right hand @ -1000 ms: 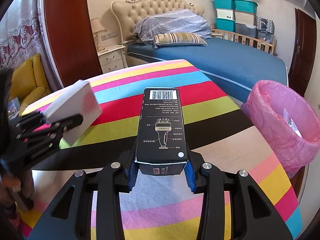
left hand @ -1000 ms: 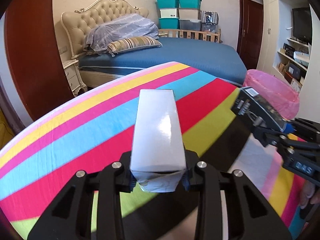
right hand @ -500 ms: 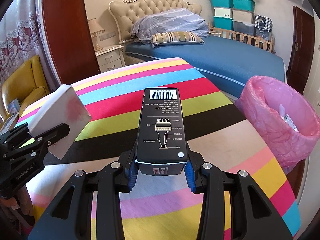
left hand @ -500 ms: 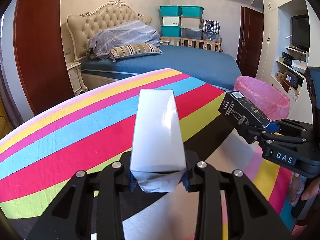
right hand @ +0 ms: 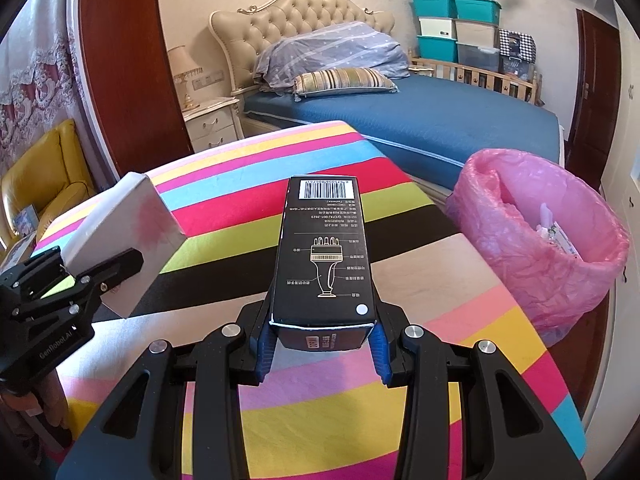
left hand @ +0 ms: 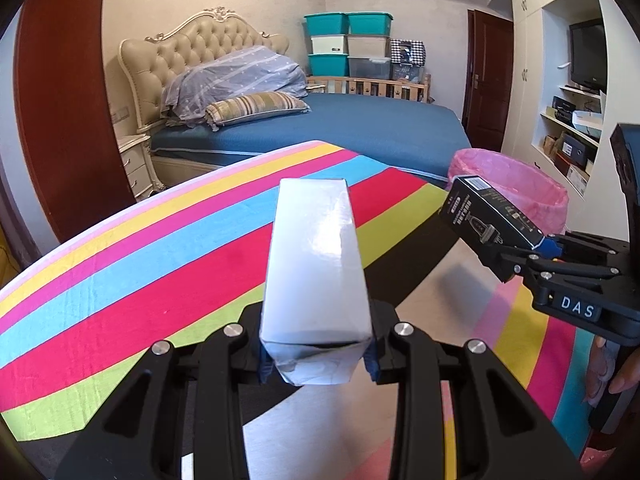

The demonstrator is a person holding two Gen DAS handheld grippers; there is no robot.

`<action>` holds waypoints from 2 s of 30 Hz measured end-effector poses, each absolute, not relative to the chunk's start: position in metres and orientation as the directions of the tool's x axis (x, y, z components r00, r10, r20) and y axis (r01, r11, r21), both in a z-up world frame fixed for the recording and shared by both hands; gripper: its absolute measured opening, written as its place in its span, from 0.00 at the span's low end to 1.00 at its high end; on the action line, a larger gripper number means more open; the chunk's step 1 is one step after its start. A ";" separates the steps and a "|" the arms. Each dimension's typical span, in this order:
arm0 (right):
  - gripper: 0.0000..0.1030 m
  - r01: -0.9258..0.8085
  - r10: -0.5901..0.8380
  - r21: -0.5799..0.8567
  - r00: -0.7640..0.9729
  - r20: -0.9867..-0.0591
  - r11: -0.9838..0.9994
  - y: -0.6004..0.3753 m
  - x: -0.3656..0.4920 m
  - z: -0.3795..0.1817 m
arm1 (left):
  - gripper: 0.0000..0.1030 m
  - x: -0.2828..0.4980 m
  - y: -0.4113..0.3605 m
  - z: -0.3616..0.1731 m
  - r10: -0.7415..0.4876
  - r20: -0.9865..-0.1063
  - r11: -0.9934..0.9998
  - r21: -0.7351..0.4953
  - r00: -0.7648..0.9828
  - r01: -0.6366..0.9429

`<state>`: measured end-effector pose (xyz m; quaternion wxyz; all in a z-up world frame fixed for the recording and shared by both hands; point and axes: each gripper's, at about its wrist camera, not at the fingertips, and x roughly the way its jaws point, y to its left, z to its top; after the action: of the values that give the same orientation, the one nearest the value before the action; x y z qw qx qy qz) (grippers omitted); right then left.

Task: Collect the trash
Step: 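Lift and carry the white box and black box with both tools over the wastebasket, then open the left tool to drop the white box while the right tool drops the black box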

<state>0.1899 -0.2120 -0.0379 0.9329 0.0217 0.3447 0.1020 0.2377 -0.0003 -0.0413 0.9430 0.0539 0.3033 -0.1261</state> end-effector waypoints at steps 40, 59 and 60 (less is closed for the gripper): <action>0.37 0.165 -0.083 0.099 0.828 -0.554 0.981 -0.424 0.193 -0.022 | 0.33 0.298 -0.237 -0.018 -0.481 -0.526 0.800 0.065 0.702 0.597; 0.38 0.094 -0.040 0.082 0.862 -0.505 0.992 -0.476 0.259 -0.008 | 0.33 0.381 -0.318 -0.004 -0.537 -0.534 0.798 -0.068 0.653 0.599; 0.41 0.058 -0.009 0.084 0.867 -0.499 0.995 -0.477 0.267 -0.008 | 0.35 0.385 -0.321 -0.006 -0.547 -0.531 0.792 -0.080 0.647 0.605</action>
<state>0.2666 -0.4765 -0.0078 0.9649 0.0479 0.2576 -0.0174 0.3847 -0.3207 -0.0057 0.9059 0.0521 0.2749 -0.3179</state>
